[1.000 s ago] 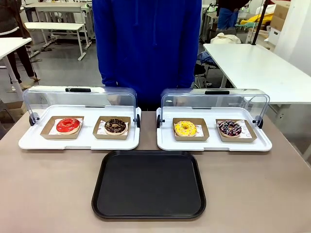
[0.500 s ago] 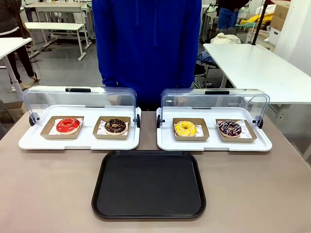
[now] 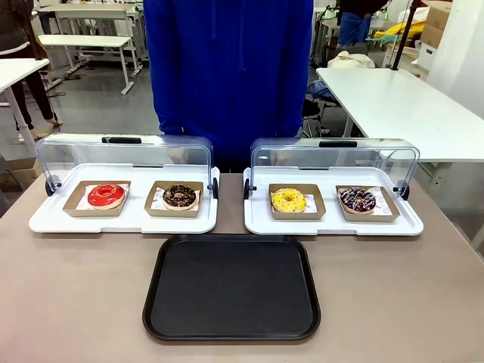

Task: Move the third donut from the left to the tray.
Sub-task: Pick up the Paper togo box containing the Donut indicated by the person and place it on the Handle tray.

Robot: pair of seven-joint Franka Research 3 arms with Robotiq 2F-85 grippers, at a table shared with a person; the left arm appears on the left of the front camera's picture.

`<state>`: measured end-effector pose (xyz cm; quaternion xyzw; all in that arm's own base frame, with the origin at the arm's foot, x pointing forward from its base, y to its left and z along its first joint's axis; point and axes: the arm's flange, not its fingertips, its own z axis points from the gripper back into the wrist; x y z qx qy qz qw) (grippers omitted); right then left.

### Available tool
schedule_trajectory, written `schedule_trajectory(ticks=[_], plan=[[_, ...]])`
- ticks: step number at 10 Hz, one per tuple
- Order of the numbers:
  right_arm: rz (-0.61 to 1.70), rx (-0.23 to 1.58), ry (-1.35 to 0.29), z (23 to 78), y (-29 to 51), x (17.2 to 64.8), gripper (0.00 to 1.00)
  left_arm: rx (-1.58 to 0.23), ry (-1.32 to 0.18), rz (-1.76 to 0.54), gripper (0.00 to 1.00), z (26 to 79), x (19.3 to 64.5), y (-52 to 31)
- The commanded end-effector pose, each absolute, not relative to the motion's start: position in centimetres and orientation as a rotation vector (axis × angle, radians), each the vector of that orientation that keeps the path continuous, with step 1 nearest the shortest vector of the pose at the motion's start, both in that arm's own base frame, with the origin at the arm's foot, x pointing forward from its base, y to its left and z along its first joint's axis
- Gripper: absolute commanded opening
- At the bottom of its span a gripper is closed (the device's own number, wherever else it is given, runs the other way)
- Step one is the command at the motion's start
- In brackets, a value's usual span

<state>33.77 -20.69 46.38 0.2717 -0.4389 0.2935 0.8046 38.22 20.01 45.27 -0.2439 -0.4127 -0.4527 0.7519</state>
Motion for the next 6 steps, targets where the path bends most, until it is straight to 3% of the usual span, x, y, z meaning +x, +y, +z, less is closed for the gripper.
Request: schedule_trajectory(ticks=[1,6], plan=[[0.65,0.576,-0.957,46.7,-21.0,33.8,1.0,-0.545,-0.894,-0.985,1.0,45.3,38.3,19.9],[0.65,0.576,-0.957,46.7,-21.0,33.8,1.0,-0.589,-0.989,-0.974,1.0,45.5,37.6,18.7]])
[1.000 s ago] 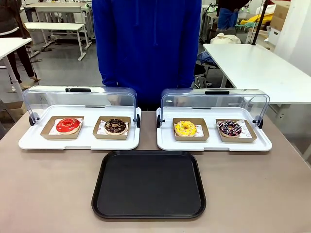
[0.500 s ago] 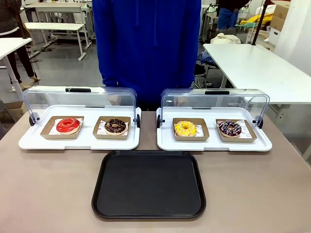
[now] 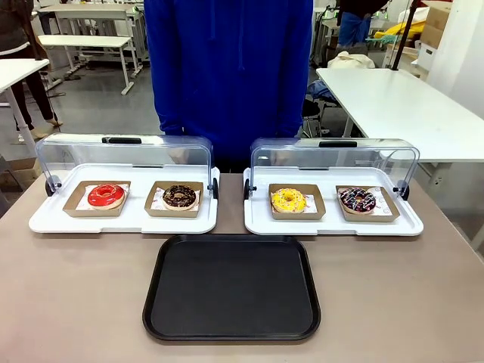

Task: Move the third donut from the left to the tray.
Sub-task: Pick up the Paper togo box containing the Donut indicated by the person and place it on the Handle tray.

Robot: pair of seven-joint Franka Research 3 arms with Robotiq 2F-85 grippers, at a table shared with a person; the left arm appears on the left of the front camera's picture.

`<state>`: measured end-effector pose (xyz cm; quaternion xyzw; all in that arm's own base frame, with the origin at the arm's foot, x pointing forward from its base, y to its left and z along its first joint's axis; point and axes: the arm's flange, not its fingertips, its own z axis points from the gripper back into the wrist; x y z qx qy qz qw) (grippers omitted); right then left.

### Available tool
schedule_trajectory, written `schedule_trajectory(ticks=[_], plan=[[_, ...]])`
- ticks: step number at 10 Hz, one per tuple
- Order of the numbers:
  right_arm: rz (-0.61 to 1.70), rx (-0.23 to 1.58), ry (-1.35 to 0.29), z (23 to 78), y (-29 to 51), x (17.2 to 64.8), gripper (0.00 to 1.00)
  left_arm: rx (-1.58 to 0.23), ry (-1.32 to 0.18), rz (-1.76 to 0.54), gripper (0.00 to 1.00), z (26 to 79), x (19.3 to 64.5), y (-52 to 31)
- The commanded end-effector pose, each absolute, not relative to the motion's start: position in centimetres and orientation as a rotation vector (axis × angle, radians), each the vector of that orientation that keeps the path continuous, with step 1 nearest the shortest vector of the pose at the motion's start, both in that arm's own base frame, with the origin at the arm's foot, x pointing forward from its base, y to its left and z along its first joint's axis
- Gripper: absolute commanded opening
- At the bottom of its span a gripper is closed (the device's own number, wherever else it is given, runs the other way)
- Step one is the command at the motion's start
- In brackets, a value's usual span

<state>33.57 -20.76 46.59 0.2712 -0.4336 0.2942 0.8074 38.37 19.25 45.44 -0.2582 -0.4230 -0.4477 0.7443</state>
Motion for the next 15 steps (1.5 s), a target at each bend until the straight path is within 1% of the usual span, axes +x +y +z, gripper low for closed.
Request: schedule_trajectory(ticks=[1,2,3,15], plan=[[0.65,0.576,-0.957,46.68,-21.0,33.78,1.0,-0.596,-1.001,-0.96,1.0,45.59,37.52,18.38],[0.65,0.576,-0.957,46.68,-21.0,33.78,1.0,-0.59,-0.998,-0.93,1.0,45.58,37.52,18.23],[0.65,0.576,-0.957,46.68,-21.0,33.78,1.0,-0.58,-0.951,-0.971,1.0,45.66,38.18,18.95],[0.65,0.576,-0.957,46.68,-21.0,33.78,1.0,-0.58,-0.951,-0.971,1.0,45.66,38.18,18.95]])
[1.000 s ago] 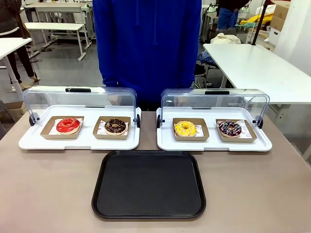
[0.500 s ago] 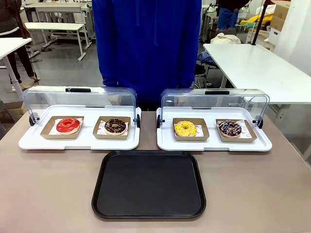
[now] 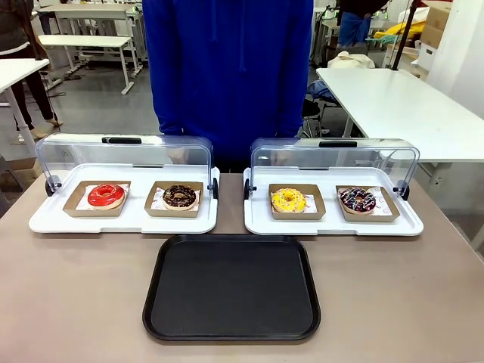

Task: Move the third donut from the left to the tray.
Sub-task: Pick up the Paper togo box containing the Donut indicated by the person and place it on the Handle tray.

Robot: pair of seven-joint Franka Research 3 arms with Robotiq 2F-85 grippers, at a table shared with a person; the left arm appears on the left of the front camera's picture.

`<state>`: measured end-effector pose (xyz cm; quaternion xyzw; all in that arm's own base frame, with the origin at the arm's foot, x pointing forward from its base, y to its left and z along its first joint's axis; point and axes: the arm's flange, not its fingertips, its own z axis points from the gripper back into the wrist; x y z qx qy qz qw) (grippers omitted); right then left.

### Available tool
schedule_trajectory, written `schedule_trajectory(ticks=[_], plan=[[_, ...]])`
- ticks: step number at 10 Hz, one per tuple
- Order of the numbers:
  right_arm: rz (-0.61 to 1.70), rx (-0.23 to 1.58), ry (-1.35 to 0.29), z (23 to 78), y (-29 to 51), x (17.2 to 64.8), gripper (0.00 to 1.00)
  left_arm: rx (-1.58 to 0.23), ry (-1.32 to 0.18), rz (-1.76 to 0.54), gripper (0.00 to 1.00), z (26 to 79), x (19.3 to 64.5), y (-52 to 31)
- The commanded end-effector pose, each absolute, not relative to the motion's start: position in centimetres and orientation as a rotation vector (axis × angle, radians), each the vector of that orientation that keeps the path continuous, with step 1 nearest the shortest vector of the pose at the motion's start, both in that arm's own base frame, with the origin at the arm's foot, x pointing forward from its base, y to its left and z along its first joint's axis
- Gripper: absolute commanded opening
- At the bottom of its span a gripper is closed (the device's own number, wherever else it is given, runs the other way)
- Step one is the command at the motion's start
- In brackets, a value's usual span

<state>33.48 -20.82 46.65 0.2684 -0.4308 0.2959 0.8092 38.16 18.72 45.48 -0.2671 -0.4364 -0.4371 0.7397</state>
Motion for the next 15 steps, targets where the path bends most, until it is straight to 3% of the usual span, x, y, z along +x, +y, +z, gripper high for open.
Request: schedule_trajectory(ticks=[1,15], plan=[[0.65,0.576,-0.957,46.68,-21.0,33.78,1.0,-0.58,-0.951,-0.971,1.0,45.66,38.18,18.95],[0.65,0.576,-0.957,46.68,-21.0,33.78,1.0,-0.58,-0.951,-0.971,1.0,45.66,38.18,18.95]])
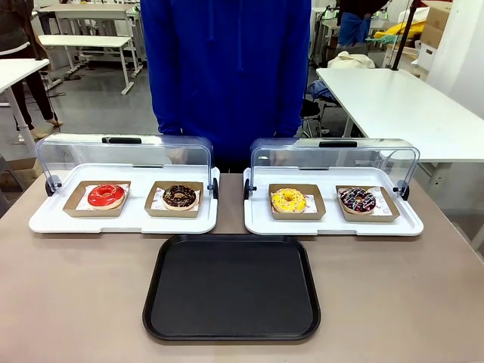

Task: Move the third donut from the left to the tray.
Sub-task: Pick up the Paper togo box containing the Donut indicated by the person and place it on the Handle tray.

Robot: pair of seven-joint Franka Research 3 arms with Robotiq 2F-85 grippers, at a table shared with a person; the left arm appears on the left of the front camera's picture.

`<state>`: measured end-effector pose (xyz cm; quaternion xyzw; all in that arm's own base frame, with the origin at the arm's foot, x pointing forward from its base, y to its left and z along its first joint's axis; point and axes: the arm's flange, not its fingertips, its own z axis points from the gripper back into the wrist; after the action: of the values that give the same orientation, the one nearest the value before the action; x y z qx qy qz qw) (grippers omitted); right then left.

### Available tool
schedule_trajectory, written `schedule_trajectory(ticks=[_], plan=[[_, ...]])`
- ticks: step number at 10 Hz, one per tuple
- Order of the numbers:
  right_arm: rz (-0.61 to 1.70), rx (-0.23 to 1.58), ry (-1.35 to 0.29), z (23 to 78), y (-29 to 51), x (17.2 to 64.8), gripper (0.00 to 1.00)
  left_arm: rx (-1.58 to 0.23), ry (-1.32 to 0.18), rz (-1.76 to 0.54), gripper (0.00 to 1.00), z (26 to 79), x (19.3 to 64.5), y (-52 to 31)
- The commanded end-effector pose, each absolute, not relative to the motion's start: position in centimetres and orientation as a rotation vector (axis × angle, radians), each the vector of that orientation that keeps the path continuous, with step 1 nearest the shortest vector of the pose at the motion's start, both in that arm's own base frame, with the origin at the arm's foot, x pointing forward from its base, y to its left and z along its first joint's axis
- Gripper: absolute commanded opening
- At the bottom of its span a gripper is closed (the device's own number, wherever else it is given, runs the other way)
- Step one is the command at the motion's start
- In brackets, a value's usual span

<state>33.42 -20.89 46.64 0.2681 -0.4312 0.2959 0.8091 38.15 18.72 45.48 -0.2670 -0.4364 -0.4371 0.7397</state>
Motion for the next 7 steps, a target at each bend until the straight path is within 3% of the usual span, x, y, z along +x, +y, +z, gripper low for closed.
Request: schedule_trajectory(ticks=[1,7], plan=[[0.65,0.576,-0.957,46.68,-21.0,33.78,1.0,-0.58,-0.951,-0.971,1.0,45.66,38.18,18.95],[0.65,0.576,-0.957,46.68,-21.0,33.78,1.0,-0.58,-0.951,-0.971,1.0,45.66,38.18,18.95]])
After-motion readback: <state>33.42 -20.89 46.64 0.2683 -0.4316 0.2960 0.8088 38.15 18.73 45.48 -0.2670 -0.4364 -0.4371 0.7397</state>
